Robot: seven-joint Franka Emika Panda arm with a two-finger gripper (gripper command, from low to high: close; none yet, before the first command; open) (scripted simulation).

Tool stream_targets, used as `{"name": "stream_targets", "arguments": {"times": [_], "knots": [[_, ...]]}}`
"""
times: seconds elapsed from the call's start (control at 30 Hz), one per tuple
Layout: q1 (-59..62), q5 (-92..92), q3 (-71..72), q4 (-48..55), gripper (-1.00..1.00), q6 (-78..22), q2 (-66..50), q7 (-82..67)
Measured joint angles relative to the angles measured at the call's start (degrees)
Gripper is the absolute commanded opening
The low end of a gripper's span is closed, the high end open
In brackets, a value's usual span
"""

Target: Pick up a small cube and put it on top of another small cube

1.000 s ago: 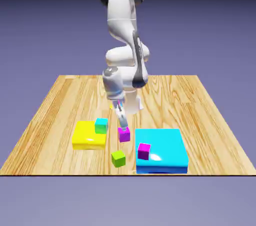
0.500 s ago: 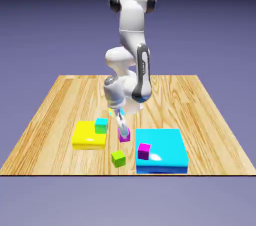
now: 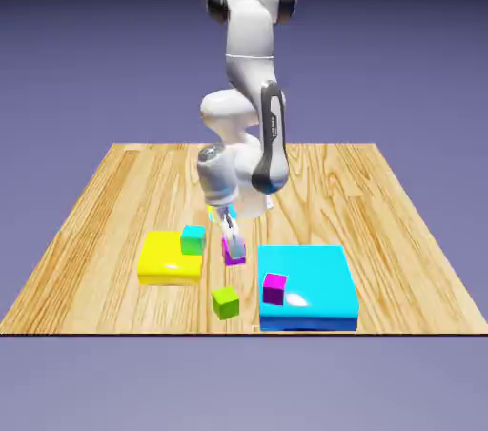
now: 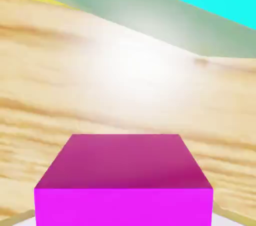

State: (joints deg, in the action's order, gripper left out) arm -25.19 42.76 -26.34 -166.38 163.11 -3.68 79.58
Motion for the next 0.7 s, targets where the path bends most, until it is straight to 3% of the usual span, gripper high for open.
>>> {"name": "stream_targets", "arguments": {"times": [0.47, 0.7], "knots": [[-3.14, -32.02, -11.57, -4.93, -1.00, -2.75, 12.59, 23.50], [-2.73, -34.08, -14.22, 7.99, -1.00, -8.69, 7.35, 18.35]]}}
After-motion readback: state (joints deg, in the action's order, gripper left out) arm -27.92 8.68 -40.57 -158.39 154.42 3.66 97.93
